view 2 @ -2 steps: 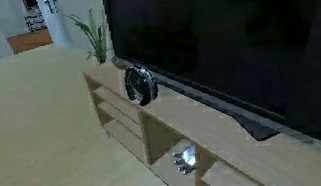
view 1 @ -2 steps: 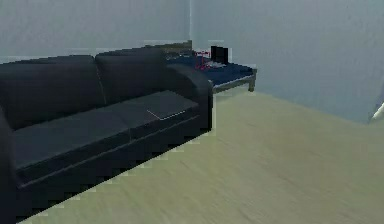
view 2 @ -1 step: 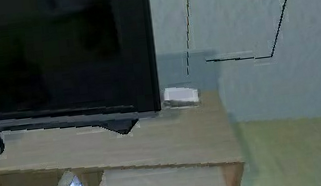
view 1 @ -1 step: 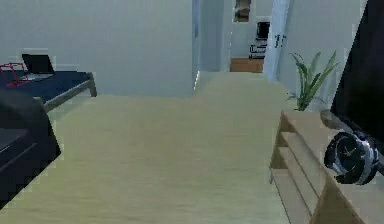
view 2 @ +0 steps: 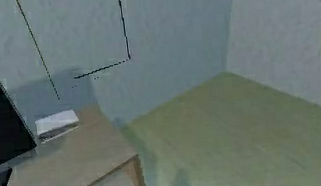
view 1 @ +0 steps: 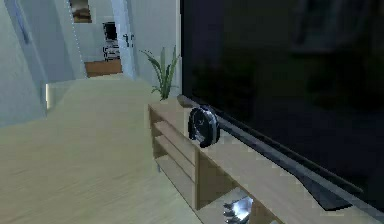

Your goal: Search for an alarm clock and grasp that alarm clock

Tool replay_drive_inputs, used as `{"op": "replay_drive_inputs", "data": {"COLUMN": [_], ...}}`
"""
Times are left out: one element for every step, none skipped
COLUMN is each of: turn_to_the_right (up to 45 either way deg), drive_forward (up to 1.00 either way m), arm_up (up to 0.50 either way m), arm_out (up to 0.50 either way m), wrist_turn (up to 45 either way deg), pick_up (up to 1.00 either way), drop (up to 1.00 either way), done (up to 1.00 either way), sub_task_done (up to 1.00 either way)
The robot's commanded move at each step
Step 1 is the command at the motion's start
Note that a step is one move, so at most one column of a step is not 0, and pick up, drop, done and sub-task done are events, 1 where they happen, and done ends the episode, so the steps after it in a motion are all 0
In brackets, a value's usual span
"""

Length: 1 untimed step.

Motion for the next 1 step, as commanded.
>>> {"op": "replay_drive_inputs", "data": {"turn_to_the_right": [0.0], "drive_forward": [0.4], "arm_up": [0.0], "arm_out": [0.0], "wrist_turn": [0.0], "pick_up": [0.0], "drop": [0.0], "done": [0.0], "sub_task_done": [0.0]}}
